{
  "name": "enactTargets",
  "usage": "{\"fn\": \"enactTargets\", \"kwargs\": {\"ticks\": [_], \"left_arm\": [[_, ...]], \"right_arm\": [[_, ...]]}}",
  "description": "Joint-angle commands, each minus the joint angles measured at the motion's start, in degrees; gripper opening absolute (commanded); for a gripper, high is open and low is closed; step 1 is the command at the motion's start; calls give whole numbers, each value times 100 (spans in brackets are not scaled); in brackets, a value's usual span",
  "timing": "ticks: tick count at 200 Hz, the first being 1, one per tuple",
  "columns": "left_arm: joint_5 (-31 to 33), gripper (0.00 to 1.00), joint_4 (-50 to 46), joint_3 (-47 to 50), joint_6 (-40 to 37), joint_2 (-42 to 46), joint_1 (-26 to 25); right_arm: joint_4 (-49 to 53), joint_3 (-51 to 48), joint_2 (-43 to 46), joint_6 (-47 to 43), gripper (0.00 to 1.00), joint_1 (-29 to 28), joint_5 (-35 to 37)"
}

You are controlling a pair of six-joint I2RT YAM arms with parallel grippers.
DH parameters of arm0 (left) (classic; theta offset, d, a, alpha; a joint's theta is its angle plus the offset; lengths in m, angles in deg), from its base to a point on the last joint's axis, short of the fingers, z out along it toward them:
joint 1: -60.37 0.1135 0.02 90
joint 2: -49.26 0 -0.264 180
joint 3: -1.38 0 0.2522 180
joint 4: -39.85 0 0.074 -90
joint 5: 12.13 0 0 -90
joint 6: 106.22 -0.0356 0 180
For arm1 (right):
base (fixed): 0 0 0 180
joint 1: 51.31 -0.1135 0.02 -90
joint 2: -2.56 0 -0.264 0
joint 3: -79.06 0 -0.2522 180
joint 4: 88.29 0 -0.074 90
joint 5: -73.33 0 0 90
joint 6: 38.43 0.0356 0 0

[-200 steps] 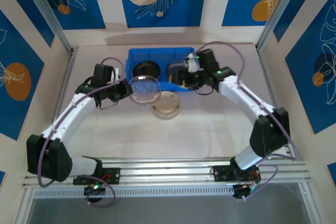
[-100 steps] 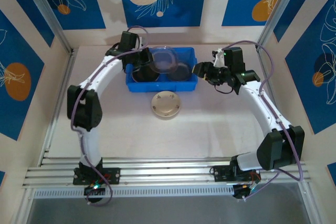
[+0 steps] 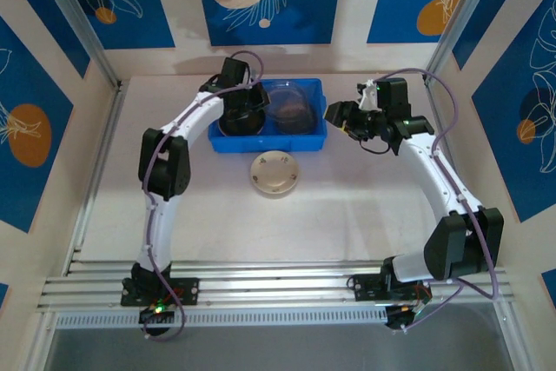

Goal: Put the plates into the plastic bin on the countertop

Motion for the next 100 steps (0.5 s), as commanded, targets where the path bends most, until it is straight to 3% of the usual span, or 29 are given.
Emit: {"fn": "enactTargets", "kwargs": {"ticks": [1, 100], "left_arm": [[-53, 0, 93, -377, 73, -241, -137], [290, 0, -502, -1277, 88, -990, -340]], "right_arm": [[-27, 15, -74, -58, 53, 49, -174], [35, 93, -204, -121, 53, 181, -197]]}}
